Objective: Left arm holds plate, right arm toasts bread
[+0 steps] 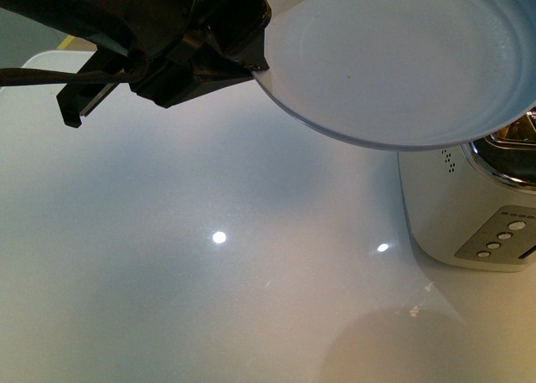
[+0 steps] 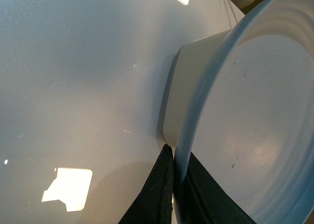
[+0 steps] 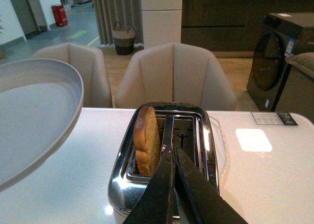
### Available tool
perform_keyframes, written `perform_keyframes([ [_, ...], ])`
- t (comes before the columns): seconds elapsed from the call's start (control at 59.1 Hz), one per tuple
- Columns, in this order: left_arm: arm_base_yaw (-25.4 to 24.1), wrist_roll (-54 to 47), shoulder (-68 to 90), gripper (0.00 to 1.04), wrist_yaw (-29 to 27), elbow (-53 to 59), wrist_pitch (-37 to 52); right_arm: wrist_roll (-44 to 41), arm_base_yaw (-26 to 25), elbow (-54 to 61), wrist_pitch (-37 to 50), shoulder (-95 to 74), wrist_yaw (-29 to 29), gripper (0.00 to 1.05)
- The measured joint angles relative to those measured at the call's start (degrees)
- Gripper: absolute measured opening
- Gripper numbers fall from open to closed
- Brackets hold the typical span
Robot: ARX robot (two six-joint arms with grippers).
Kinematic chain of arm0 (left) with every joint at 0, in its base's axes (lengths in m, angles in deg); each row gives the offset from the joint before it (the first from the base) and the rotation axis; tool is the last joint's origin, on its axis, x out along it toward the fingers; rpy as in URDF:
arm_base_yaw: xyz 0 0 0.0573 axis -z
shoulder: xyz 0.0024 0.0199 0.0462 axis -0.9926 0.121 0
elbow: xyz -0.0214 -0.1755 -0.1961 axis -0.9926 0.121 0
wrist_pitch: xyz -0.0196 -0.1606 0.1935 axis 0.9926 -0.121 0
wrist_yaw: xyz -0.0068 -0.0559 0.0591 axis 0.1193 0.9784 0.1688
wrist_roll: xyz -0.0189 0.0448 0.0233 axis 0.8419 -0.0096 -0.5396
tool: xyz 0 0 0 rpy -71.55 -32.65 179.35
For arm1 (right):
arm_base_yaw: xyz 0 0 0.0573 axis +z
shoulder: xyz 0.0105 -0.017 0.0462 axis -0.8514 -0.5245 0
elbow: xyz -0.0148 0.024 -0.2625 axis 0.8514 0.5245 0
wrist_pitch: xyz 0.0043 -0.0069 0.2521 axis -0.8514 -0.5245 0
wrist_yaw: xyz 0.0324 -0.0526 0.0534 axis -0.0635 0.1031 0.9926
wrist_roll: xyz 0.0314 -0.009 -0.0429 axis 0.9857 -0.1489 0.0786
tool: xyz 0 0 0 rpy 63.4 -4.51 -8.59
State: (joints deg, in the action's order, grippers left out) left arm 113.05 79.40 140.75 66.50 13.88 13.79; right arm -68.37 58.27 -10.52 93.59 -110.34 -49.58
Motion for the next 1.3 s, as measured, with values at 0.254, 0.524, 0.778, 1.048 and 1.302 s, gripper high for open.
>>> perform_keyframes([
  [0.254,0.0,0.0,0.0,0.03,0.0,0.0,0.0,0.0,0.0,0.0,-6.0,6.3,0.0,0.02],
  [0.524,0.0,0.0,0.0,0.03,0.0,0.0,0.0,0.0,0.0,0.0,-11.3,11.6,0.0,0.02],
  [0.778,0.0,0.0,0.0,0.03,0.0,0.0,0.0,0.0,0.0,0.0,-14.8,15.1,0.0,0.02],
  [1.048,0.0,0.0,0.0,0.03,-0.1,0.0,0.0,0.0,0.0,0.0,-25.9,25.9,0.0,0.02],
  [1.302,0.0,0.0,-0.1,0.03,0.2,0.0,0.0,-0.1,0.0,0.0,-26.1,26.1,0.0,0.27],
])
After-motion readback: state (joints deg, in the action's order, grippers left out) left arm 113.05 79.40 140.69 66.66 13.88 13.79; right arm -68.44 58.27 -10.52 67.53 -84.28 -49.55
